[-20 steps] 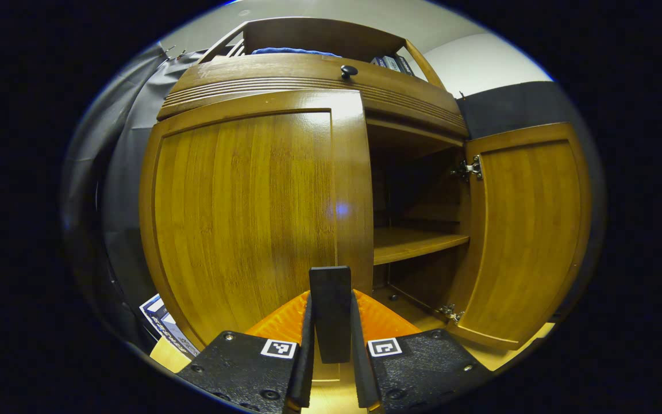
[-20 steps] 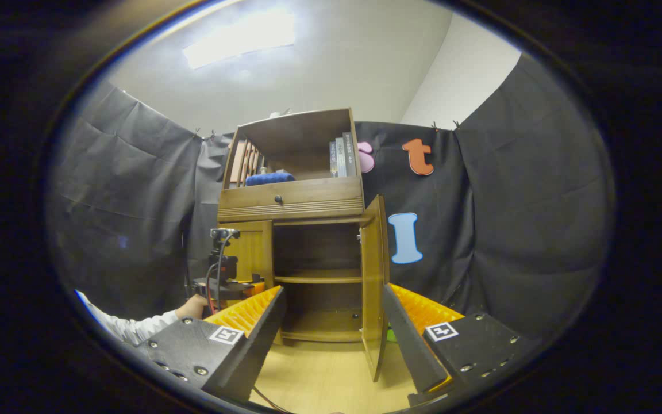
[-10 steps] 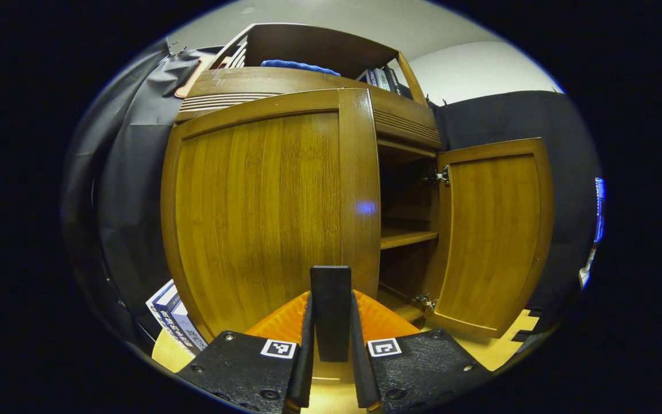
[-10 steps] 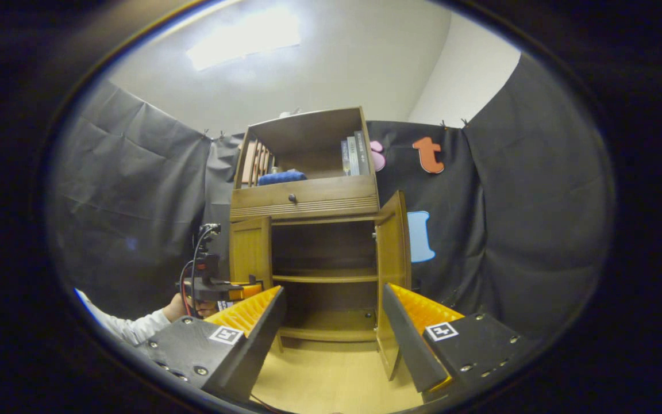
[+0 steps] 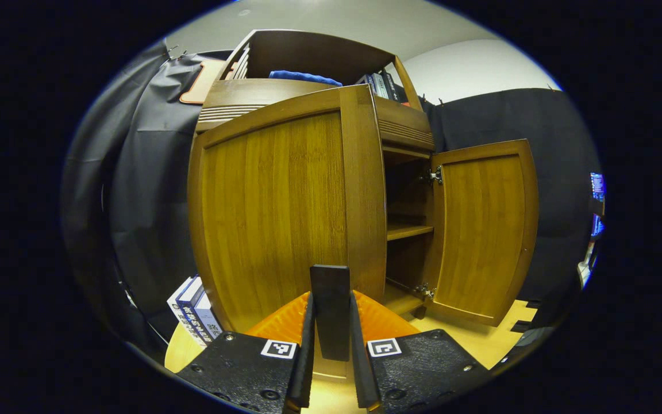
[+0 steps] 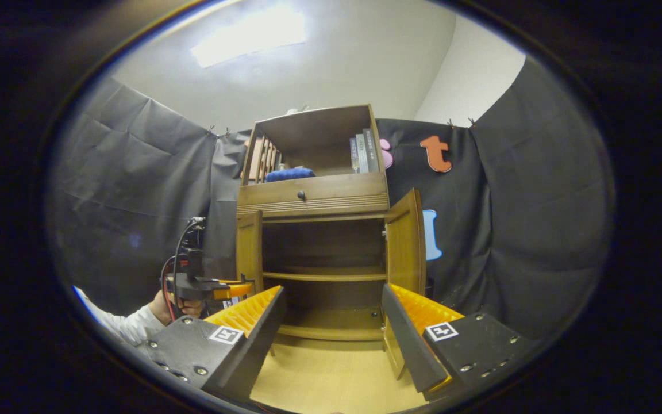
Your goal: Open the right door of the double-door shoe cabinet with the right hand, and open the left door with the left hand.
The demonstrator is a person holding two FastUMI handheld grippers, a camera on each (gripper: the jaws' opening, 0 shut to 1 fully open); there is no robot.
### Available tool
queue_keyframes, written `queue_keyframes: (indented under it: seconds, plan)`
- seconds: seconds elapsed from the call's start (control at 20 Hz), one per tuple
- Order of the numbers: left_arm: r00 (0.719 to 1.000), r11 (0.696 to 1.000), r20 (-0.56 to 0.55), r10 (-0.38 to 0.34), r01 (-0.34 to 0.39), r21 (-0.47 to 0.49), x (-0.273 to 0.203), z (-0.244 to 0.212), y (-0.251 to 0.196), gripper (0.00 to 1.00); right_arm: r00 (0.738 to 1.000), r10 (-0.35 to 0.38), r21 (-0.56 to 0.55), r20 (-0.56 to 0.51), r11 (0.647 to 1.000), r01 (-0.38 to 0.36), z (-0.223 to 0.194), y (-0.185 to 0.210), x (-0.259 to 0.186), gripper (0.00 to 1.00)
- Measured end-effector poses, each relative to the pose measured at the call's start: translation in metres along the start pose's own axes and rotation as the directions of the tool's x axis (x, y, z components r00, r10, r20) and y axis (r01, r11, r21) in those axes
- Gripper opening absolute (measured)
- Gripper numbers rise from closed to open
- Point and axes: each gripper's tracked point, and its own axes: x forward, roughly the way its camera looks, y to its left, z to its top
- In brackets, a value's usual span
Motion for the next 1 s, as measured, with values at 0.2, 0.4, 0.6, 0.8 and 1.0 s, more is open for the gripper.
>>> queue_keyframes:
  seconds: [0.2,0.4,0.6,0.8,1.0]
  plan:
    - [1.000,1.000,0.002,0.021,-0.021,0.006,-0.022,0.000,0.011,0.31,1.000,0.021,0.013,0.002,1.000,-0.021,-0.001,0.010,0.006,0.96]
    - [0.997,0.997,-0.004,0.076,-0.076,0.005,-0.039,-0.001,0.023,0.31,0.999,0.039,0.007,-0.003,0.999,-0.039,-0.005,0.020,0.009,0.96]
    - [0.991,0.991,-0.022,0.133,-0.132,0.021,-0.055,-0.006,0.037,0.29,0.998,0.057,0.013,-0.012,0.998,-0.057,-0.010,0.030,0.012,0.96]
    - [0.988,0.988,-0.021,0.154,-0.154,0.026,-0.068,-0.009,0.050,0.24,0.997,0.070,0.023,-0.017,0.997,-0.070,-0.014,0.037,0.018,0.99]
    - [0.987,0.987,-0.018,0.160,-0.159,0.029,-0.078,-0.007,0.061,0.18,0.996,0.085,0.026,-0.031,0.996,-0.085,-0.021,0.048,0.025,0.96]
